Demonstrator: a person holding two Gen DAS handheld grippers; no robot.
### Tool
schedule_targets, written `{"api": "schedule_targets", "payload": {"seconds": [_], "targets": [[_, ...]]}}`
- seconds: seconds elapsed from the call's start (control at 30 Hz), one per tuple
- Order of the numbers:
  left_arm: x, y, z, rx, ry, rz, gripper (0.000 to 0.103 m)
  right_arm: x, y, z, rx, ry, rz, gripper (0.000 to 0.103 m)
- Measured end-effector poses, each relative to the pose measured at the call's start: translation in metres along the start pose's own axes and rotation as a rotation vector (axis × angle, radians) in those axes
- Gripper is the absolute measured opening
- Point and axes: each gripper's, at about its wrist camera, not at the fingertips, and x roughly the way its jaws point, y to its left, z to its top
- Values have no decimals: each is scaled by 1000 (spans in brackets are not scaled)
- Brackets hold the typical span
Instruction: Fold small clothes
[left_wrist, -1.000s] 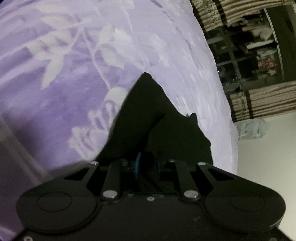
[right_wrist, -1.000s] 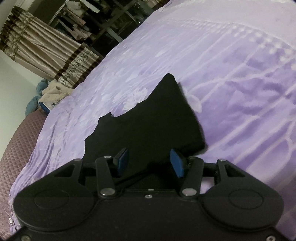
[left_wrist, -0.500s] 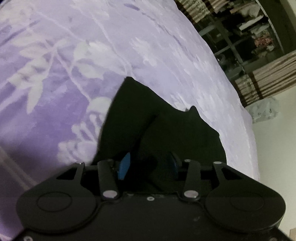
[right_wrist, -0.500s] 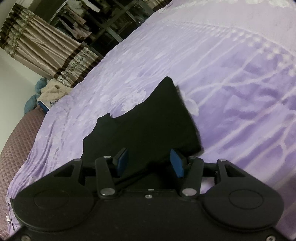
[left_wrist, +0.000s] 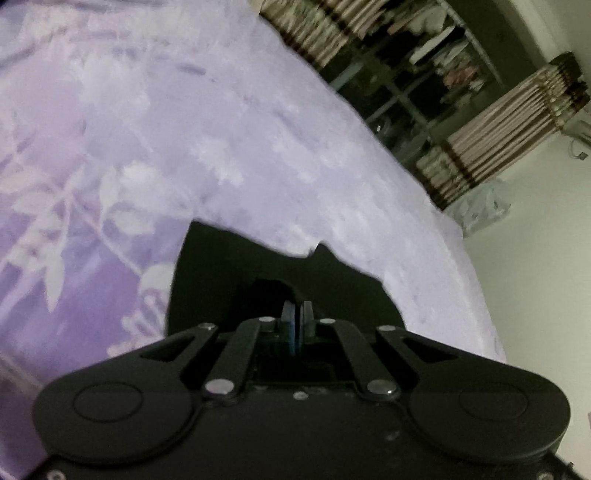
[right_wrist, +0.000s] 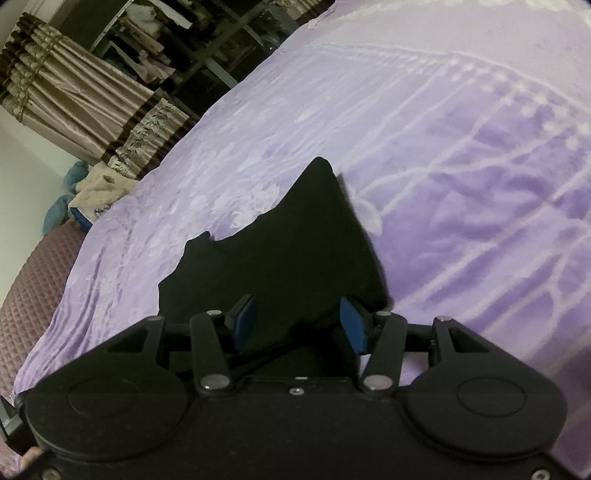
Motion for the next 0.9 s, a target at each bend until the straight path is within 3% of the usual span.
{"api": "schedule_targets", "payload": {"seconds": [0.17, 0.37, 0.47, 0.63, 0.7, 0.77, 0.8, 0.87, 0.9], "targets": [[9, 13, -13, -33, 9, 57, 0, 1, 1, 1, 13, -3, 2, 45], [-21, 20, -5, -78, -73, -4, 0, -4, 0, 6, -17, -4, -2, 45], [-20, 30, 5, -100, -85, 36, 0, -5, -3, 7, -3, -6, -5, 45], [12, 42, -9, -65, 113, 63, 1, -2, -5, 2, 22, 9, -3, 47], [13, 43, -16, -55, 114, 81, 3, -2, -4, 0, 14, 5, -10, 47], [8, 44, -16, -50, 78, 117, 16, -2, -2, 0, 0, -4, -26, 47], [3, 42, -15, -41, 50, 134, 18, -2, -2, 1, -4, -5, -36, 47], [-6, 38, -11, -14, -4, 157, 40, -3, -3, 3, -4, -14, -47, 47], [-8, 35, -7, 0, -32, 162, 45, -4, -3, 4, -4, -21, -46, 47]]}}
